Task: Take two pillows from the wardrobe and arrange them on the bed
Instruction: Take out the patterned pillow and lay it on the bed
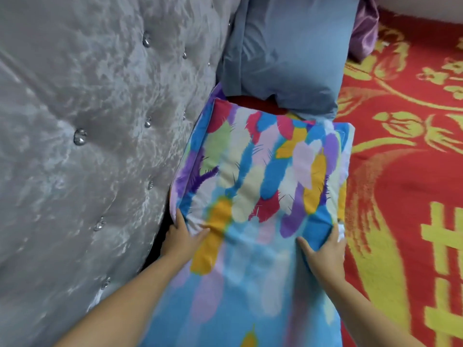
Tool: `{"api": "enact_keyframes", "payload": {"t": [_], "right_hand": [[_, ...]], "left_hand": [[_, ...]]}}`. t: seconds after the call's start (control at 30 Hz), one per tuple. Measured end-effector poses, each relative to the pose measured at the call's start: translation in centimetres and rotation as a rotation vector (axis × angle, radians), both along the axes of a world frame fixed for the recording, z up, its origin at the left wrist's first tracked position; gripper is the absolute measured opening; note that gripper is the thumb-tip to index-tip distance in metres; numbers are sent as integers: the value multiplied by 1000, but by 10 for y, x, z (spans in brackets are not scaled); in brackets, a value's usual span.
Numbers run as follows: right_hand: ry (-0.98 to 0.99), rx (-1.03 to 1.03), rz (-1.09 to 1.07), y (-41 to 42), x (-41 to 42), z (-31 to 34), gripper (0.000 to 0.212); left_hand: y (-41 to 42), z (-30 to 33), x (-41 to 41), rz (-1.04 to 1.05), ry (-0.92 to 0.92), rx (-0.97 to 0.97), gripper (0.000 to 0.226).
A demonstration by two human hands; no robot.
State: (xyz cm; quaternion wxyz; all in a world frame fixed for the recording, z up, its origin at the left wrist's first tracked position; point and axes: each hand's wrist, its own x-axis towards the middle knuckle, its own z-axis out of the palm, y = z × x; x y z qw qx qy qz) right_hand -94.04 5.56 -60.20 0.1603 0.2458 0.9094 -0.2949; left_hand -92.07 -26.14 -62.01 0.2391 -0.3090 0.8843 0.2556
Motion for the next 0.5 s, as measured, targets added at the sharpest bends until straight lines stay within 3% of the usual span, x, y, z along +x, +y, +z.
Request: {"api": "enact_keyframes", "payload": {"t": [0.07,0.13,0.37,0.5], "right_hand": [[-107,-172,-180,8,-8,-8,111],[-105,-280,-258,12,-15,-12,105],[290,-426,-242,16,-42,21,46],[479,-454,-214,25,-78,38,37]], "left_hand": [[1,1,-10,109,35,91,113],[5,6,-19,206,98,169,114],[25,58,-39,280,465,57,74],[27,78,-72,268,642,1,65]]}}
